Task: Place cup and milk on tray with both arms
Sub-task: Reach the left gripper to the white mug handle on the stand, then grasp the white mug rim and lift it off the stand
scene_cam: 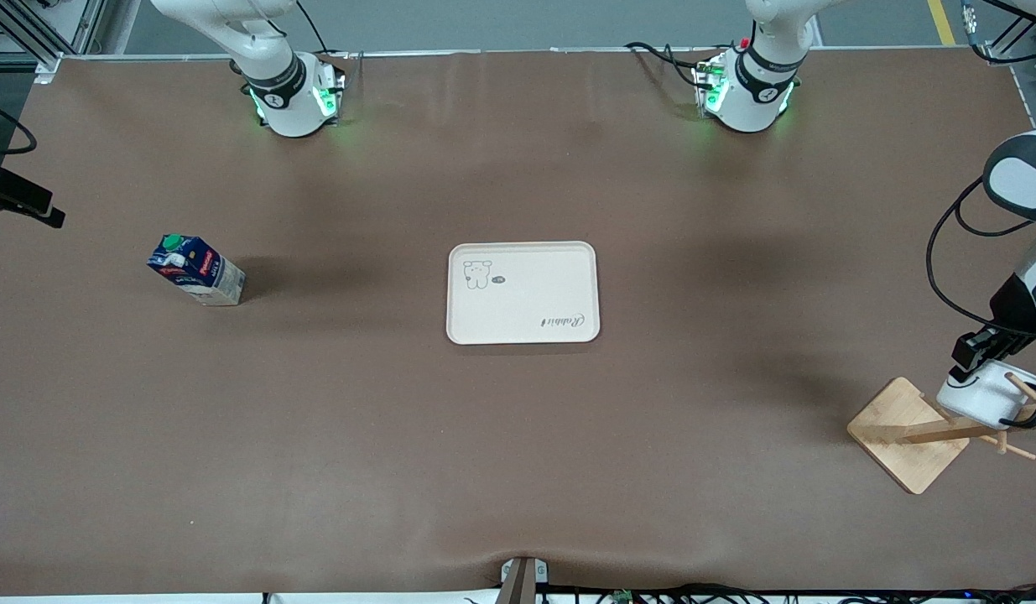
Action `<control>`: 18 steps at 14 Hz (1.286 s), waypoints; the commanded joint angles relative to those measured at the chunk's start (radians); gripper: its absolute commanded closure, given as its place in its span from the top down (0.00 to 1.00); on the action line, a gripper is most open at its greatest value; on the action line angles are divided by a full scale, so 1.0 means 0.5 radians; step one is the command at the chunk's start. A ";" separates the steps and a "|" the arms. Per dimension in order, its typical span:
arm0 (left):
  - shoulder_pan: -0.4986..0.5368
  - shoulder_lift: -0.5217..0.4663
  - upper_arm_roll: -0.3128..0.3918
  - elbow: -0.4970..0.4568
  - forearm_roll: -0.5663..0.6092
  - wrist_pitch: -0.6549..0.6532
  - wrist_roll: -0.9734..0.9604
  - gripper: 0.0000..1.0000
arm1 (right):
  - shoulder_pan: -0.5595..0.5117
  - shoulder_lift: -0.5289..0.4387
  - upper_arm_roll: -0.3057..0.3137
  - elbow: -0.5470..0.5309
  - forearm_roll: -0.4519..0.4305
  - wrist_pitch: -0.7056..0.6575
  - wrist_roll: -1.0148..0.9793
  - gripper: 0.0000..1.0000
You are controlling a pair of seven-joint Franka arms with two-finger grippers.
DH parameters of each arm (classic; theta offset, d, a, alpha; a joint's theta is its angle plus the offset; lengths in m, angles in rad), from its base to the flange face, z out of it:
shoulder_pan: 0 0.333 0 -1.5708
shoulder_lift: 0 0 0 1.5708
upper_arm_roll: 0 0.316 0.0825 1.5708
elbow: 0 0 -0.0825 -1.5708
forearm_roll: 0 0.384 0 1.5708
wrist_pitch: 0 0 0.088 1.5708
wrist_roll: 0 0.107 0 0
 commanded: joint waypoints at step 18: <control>0.001 -0.312 -0.355 0.199 -0.036 -0.929 -0.157 0.00 | -0.008 0.008 0.014 0.018 0.008 0.074 -0.130 1.00</control>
